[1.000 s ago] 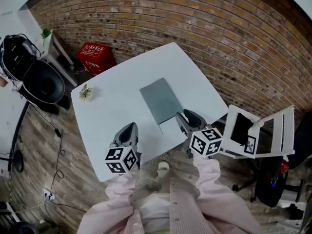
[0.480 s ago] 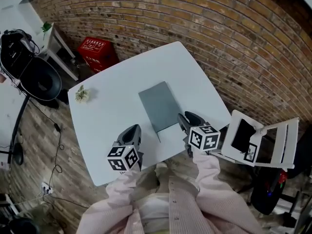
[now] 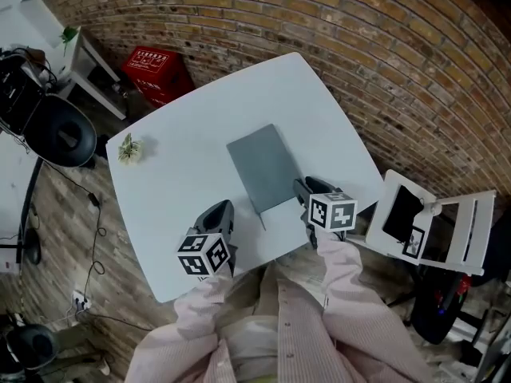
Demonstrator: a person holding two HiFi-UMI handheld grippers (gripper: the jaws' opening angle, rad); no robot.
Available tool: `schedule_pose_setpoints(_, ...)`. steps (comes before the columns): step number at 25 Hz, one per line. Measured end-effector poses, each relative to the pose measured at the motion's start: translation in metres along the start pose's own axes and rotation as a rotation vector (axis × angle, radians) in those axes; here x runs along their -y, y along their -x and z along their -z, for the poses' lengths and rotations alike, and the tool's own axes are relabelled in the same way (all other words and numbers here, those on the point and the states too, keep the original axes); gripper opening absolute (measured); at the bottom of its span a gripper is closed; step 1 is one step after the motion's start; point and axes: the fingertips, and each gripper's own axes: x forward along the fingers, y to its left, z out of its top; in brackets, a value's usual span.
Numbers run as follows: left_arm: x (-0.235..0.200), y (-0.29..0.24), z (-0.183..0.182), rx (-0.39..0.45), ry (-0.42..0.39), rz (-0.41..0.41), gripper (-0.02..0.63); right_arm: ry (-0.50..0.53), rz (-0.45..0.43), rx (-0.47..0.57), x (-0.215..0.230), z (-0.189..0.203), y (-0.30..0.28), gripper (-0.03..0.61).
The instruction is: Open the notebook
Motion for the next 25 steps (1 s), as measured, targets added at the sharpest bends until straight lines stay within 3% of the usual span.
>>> schedule_pose_setpoints(15,0.001,-0.009,0.004,-0.04,0.006,0.038,-0.008,-0.031,-0.042,-0.119,-0.002,0.011,-0.01,0.122)
schedule_pose_setpoints(25,0.001,-0.008,0.005,-0.035,0.01,0.031,-0.008,-0.062,-0.127,-0.16,0.001,0.01,-0.008,0.06)
